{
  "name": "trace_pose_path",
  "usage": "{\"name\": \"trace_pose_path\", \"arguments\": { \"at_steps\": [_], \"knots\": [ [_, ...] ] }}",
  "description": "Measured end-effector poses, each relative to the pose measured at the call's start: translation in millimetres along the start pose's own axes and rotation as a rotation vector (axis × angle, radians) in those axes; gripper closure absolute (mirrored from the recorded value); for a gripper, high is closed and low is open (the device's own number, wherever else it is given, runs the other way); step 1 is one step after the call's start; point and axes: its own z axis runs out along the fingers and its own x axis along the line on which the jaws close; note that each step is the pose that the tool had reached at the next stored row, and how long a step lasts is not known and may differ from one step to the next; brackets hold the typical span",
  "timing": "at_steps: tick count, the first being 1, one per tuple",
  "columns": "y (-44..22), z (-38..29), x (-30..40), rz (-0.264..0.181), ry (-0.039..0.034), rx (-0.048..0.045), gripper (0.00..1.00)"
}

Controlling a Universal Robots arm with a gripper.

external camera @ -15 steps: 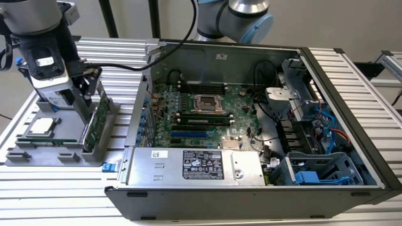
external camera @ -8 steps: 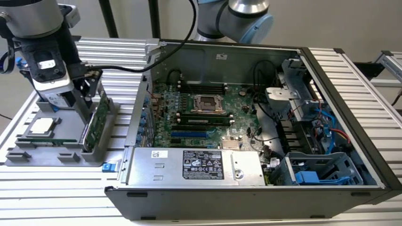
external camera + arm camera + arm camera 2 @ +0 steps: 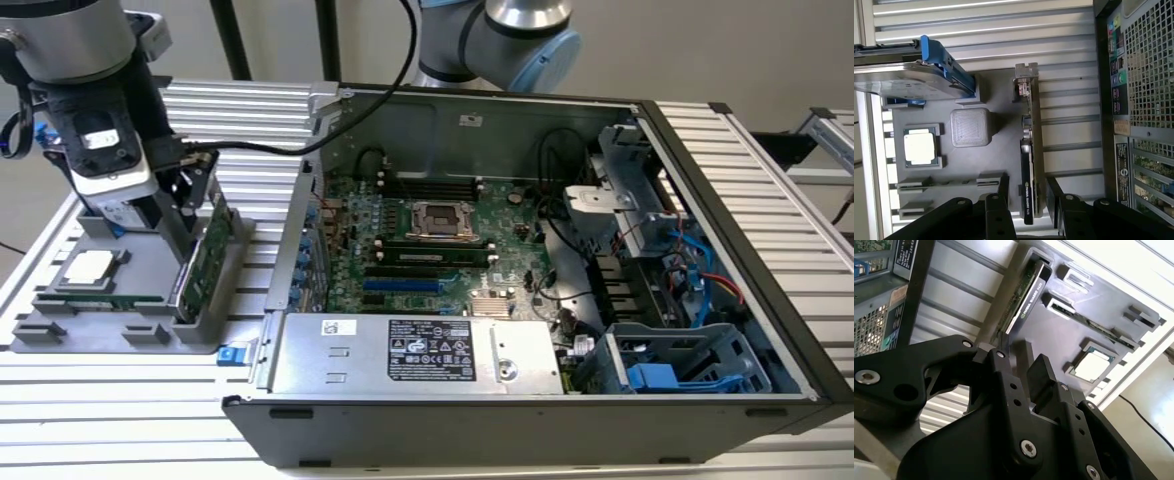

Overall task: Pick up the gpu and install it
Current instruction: 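Pick up the gpu and move the gpu toward the slot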

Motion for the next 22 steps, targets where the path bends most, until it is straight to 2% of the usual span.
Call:
{"name": "trace_pose_path", "arguments": {
  "at_steps": [22],
  "knots": [
    [-0.5,9.9,0.1,0.0,0.0001,0.0001,0.0]
  ]
}}
